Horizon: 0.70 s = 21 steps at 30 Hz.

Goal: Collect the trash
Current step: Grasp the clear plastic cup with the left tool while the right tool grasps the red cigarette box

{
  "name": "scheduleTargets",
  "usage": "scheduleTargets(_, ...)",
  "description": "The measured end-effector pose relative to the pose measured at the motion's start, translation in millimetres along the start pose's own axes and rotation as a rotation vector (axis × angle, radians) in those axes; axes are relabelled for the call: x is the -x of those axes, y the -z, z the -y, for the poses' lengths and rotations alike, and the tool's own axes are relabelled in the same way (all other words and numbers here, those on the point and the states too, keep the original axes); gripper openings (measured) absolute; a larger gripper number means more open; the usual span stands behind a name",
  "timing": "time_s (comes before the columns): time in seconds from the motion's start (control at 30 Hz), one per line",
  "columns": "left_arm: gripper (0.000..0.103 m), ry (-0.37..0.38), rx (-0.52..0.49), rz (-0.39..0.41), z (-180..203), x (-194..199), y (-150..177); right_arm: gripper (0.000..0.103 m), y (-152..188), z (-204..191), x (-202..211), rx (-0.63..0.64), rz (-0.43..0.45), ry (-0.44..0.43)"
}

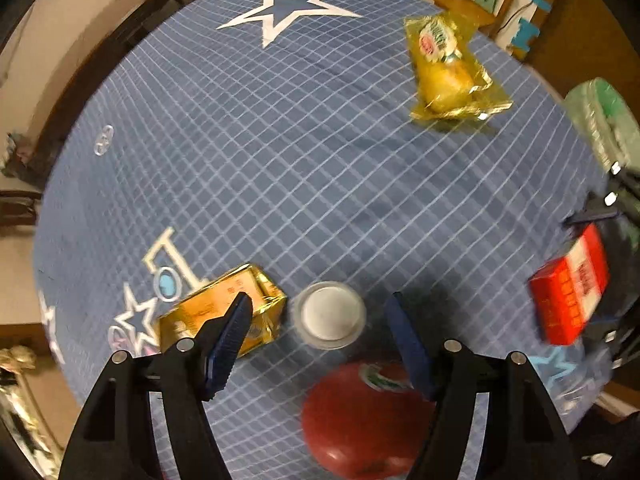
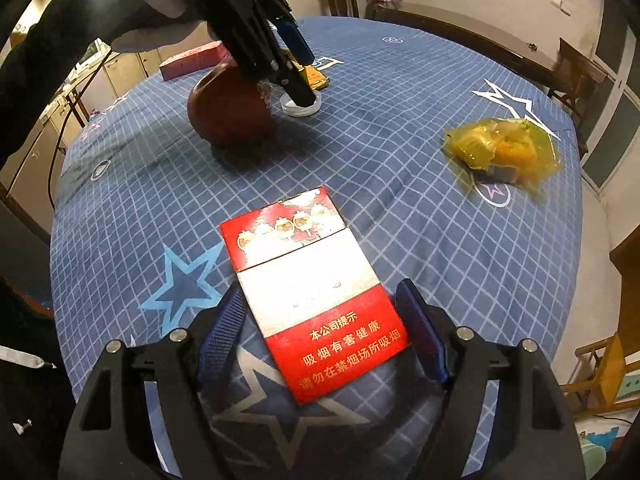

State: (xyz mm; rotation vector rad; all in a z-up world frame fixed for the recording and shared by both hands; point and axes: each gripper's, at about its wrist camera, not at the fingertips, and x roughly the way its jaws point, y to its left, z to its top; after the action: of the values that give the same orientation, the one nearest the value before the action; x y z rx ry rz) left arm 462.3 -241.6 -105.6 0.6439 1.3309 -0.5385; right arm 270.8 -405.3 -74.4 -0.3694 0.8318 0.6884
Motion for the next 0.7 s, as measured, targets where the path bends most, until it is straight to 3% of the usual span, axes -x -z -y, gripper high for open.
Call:
scheduleTargets(0.2, 0.067, 0.001, -0.057, 0.001, 21, 6, 6, 0.074, 4, 3, 0, -0.003, 0.018, -0.013)
scheduleTargets(0.27, 0.067, -0.033, -0.04, -0.022, 15, 0, 9, 0.074, 4, 5, 0, -0.004, 0.023, -0.014)
scheduleTargets(0.5, 0.066, -0.012, -0.005, -0.046, 7, -17, 6, 0.074, 4, 2, 0, -0.004, 0.024, -0.014)
scheduleTargets(0.57, 0.061, -0.007, -0.007, -0.03, 11, -16, 4, 0.073, 2, -1, -2, -0.004, 0.018, -0.006)
scheduleTargets(0.63, 0.045, 0.0, -0.01, -0.013, 15, -13, 4, 0.073, 1, -2, -2, -0.017, 0.02, 0.008)
scheduleTargets(0.7, 0.042, -0.042, -0.009, 0.025, 23, -7, 9, 0.07, 0, -5, -1, -0.039, 0.032, 0.037)
